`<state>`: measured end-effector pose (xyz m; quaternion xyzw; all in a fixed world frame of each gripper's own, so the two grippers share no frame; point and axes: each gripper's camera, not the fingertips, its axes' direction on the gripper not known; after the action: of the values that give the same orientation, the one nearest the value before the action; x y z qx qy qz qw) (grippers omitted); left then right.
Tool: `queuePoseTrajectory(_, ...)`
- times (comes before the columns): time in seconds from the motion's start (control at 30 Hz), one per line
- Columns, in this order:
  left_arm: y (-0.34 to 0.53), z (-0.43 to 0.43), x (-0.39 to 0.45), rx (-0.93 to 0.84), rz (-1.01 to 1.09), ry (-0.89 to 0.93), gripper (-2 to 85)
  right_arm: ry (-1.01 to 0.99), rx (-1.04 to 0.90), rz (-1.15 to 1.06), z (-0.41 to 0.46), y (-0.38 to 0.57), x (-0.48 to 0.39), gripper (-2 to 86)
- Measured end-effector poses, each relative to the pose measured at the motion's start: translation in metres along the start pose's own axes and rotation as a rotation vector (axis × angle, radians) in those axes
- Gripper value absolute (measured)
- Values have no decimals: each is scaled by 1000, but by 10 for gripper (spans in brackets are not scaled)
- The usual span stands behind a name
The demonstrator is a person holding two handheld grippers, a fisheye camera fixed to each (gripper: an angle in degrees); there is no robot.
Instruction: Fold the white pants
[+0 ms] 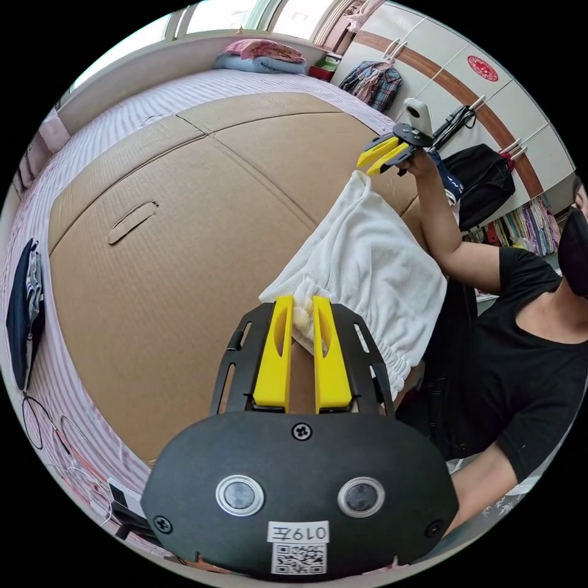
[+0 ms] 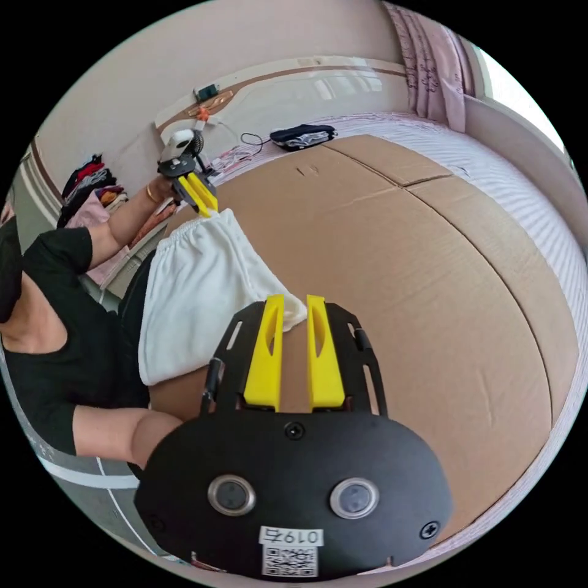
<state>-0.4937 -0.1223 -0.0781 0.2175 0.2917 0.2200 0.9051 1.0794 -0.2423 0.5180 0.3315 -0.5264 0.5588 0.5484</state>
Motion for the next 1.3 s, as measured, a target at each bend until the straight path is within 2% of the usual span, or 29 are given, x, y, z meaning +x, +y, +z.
queuePoseTrajectory(0.13, -16, 6, 7, 6, -11, -10, 21, -26, 30, 134, -8, -16, 1, 62)
queuePoseTrajectory(0.33, -47, 13, 29, -12, -35, -96, 32, 132, 43, 296, -30, -63, -38, 67)
queuePoseTrajectory(0.43, -55, 4, 41, -11, -28, -105, 36, 202, -34, 316, -32, -86, -60, 73)
queuePoseTrajectory(0.57, -77, -34, 55, 241, 3, 8, 27, 142, -188, 374, 6, -100, -48, 102)
queuePoseTrajectory(0.63, -108, -36, 68, 299, 64, 14, 22, 73, -189, 413, 22, -102, -37, 96)
queuePoseTrajectory(0.73, -184, -4, 95, 228, 185, -36, 14, 57, -199, 455, 38, -115, -31, 89)
queuePoseTrajectory(0.9, -307, 87, 116, 47, 330, 69, 9, 135, -339, 445, 72, -140, -43, 109)
queuePoseTrajectory(1.17, -390, 158, 130, -58, 408, 194, 7, 158, -404, 441, 101, -166, -49, 104)
queuePoseTrajectory(1.3, -422, 188, 149, -152, 442, 108, 7, 150, -409, 451, 103, -169, -47, 94)
